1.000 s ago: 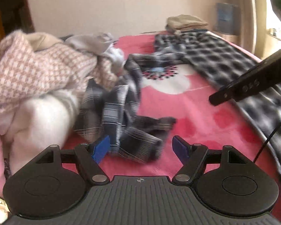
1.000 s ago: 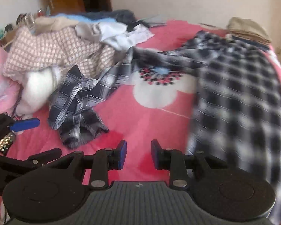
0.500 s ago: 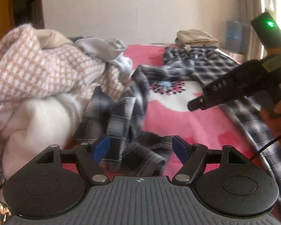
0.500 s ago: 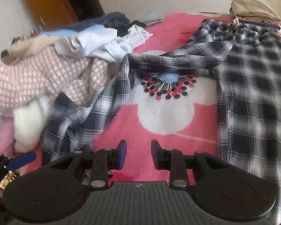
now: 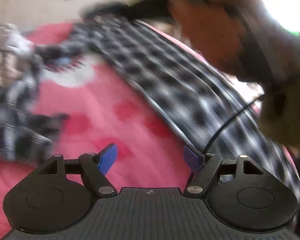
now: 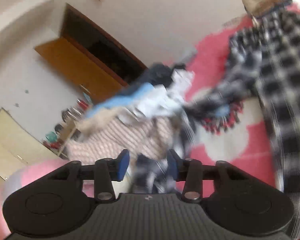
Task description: Fold clothes
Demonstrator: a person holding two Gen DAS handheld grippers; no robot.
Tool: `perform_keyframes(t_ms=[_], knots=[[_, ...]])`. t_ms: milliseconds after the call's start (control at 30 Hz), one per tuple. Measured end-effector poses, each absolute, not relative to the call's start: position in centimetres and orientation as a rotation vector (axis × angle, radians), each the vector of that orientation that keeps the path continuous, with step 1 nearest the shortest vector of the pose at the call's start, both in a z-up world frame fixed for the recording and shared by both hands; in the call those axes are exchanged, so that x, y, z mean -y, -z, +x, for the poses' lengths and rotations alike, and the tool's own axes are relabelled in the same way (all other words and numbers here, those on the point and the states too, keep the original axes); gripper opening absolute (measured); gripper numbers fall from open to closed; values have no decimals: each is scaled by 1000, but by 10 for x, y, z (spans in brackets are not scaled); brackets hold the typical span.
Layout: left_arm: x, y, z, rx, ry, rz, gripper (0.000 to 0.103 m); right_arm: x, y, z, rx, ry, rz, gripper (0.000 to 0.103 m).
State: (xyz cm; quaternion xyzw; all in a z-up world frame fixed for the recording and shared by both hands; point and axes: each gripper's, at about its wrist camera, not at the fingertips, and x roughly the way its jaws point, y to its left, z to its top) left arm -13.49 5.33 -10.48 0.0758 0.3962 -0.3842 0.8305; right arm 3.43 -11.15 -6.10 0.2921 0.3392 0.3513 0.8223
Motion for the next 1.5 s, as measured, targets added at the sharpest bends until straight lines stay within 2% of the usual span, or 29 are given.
perform_keyframes(t_ms=[133,200,367,600,633,667,700,733,767,800,1500], knots=[[-49,112,-156,-874,920,209,74,118,55,33,-686,-727,613,48],[-54,114,-161,-877,891,229,74,109,61,30,-714,-665,493,49],[-105,111,-133,-921,658,82,74,72,101,18,-802,-630,278,48],[-158,102,-93,-832,326,-44,74,25,146,37,-900,-667,180,46],[-161,101,-87,-818,289,-63,74,20,152,39,-925,-673,167,44],[-164,101,-81,-804,252,-77,74,18,156,38,-944,-681,155,37],[-164,102,-75,-791,210,-74,74,17,159,36,-953,-690,145,23],[-163,104,-68,-782,167,-69,74,16,159,33,-951,-699,135,15],[-162,106,-62,-787,122,-54,74,16,159,30,-949,-708,133,9],[-162,106,-58,-799,96,-48,74,20,157,26,-949,-718,146,8],[-128,109,-80,-958,390,-145,73,148,120,-116,-1154,-888,529,7]])
